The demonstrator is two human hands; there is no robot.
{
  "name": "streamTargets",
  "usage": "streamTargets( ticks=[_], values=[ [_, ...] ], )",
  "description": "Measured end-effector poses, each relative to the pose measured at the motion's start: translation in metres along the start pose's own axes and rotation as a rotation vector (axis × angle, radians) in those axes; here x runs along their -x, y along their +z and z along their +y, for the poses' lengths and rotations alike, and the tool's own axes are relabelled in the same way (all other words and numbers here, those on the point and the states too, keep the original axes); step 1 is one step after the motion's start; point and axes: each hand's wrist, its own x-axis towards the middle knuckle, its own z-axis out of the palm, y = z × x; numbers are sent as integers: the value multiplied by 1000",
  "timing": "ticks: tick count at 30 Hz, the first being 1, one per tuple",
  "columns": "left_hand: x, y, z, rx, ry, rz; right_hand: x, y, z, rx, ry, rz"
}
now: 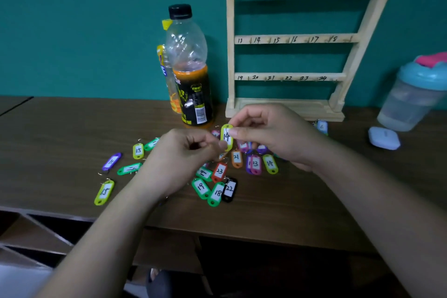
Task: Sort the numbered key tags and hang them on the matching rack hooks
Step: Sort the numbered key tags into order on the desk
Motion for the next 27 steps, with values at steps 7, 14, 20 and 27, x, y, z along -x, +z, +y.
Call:
streamTargets(
  ticks=[7,14,20,27],
  values=[
    [-15,47,22,-117,77,52,21,-28,14,30,58,113],
    [-25,62,19,-334,95,-31,34,-40,38,261,157,180],
    [-24,67,11,-414,77,-54,29,-27,47,497,182,154],
    [-21,67,11,-397,97,-54,28,-18,49,582,164,214]
  ],
)
